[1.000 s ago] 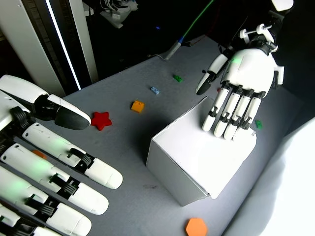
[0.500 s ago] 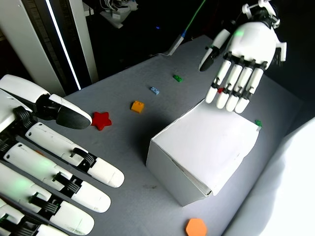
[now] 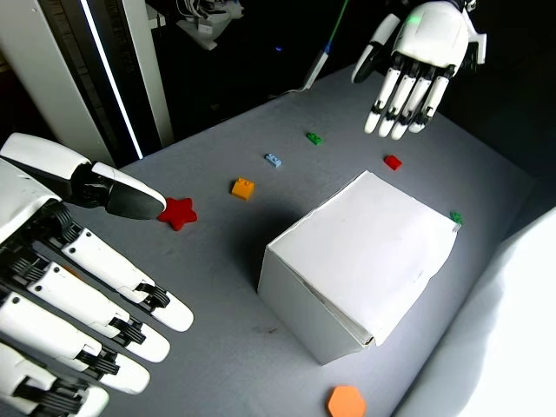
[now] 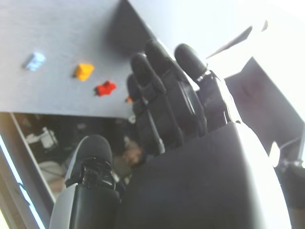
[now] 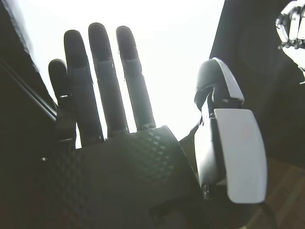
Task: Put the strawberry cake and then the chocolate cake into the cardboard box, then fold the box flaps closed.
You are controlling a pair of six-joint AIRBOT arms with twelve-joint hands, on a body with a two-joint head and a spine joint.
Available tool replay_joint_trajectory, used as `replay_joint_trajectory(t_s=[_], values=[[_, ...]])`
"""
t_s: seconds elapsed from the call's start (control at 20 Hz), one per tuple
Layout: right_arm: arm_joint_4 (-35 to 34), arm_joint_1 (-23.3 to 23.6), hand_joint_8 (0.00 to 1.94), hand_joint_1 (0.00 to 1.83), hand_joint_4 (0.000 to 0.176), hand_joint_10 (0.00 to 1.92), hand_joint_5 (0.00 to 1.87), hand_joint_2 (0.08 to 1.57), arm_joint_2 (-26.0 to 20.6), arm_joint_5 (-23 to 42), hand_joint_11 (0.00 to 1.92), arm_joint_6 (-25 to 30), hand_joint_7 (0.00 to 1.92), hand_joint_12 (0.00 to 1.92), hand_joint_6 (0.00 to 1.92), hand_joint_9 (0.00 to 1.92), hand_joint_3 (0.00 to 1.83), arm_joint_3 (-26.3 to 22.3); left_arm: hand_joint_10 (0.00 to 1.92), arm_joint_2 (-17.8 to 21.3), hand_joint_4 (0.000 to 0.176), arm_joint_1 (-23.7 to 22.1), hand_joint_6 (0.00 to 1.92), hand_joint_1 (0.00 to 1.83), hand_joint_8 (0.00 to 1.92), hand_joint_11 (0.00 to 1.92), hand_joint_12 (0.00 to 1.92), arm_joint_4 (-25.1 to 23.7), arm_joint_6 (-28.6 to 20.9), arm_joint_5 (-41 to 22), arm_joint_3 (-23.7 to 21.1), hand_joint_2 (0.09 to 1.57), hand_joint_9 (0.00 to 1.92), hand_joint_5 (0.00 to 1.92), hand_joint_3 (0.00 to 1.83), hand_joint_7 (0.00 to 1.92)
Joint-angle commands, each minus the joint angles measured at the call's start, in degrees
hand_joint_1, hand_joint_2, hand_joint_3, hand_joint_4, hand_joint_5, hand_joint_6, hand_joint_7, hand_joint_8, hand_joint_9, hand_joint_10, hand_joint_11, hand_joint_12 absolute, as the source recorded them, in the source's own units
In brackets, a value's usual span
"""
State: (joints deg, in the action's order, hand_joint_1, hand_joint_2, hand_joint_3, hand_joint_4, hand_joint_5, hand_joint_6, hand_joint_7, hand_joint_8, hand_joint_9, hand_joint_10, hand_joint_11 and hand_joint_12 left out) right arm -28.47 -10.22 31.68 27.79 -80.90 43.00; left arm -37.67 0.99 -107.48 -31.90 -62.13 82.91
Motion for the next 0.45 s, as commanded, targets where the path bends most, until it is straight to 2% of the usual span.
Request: replay_joint_trajectory(t_s=[0.0, 0.05, 0.1, 0.15, 0.2, 0.3, 0.4], values=[[1.0, 0.5, 1.38, 0.01, 0.000, 1.83, 0.93, 1.28, -0.8, 6.2, 0.60, 0.3, 1.03, 1.92, 0.88, 0.84, 0.00, 0.2, 1.86, 0.5, 0.000, -0.4, 1.35, 0.19, 1.54, 0.45, 1.92, 5.7, -0.5, -0.7, 0.7, 1.38, 0.73, 0.79, 0.00, 0.90], [1.0, 0.5, 1.63, 0.03, 0.000, 1.90, 0.96, 1.32, -0.8, 6.0, 0.80, 0.3, 1.10, 1.92, 1.34, 1.01, 0.01, 0.2, 1.91, 0.2, 0.000, -0.4, 1.73, 0.19, 1.81, 0.74, 1.92, 5.7, -1.1, -1.1, 2.1, 1.40, 0.93, 0.87, 0.00, 0.99], [1.0, 0.5, 1.82, 0.03, 0.000, 1.92, 1.00, 1.37, -0.8, 5.9, 1.02, 0.3, 1.14, 1.92, 1.57, 1.14, 0.02, 0.2, 1.92, -0.4, 0.000, -0.6, 1.88, 0.22, 1.90, 1.04, 1.92, 5.7, -1.7, -1.6, 4.1, 1.42, 1.10, 0.95, 0.01, 1.09], [1.0, 0.5, 1.92, 0.07, 0.000, 1.92, 1.00, 1.41, -0.8, 5.8, 1.14, 0.3, 1.15, 1.92, 1.69, 1.19, 0.02, 0.1, 1.92, -1.1, 0.000, -0.7, 1.91, 0.24, 1.92, 1.17, 1.92, 6.0, -2.0, -1.7, 5.8, 1.44, 1.17, 0.94, 0.01, 1.13], [1.0, 0.5, 1.94, 0.21, 0.000, 1.92, 1.05, 1.47, -0.8, 5.7, 1.31, 0.3, 1.23, 1.92, 1.87, 1.28, 0.02, 0.1, 1.92, -1.5, 0.000, -0.7, 1.92, 0.28, 1.92, 1.24, 1.92, 6.8, -2.3, -2.0, 7.2, 1.48, 1.21, 0.97, 0.02, 1.18], [1.1, 0.5, 1.94, 0.47, 0.000, 1.92, 1.19, 1.47, -0.8, 5.6, 1.44, 0.3, 1.32, 1.92, 1.92, 1.37, 0.01, 0.1, 1.92, -1.6, 0.000, -1.0, 1.92, 0.32, 1.92, 1.28, 1.92, 7.4, -2.8, -2.7, 8.0, 1.51, 1.23, 0.99, 0.02, 1.18], [1.1, 0.5, 1.94, 0.53, 0.000, 1.92, 1.21, 1.46, -0.8, 5.3, 1.43, 0.3, 1.32, 1.92, 1.92, 1.36, 0.00, 0.1, 1.92, -1.8, 0.000, -2.1, 1.92, 0.34, 1.92, 1.29, 1.92, 6.6, -3.7, -3.6, 8.9, 1.52, 1.24, 1.00, 0.01, 1.19]])
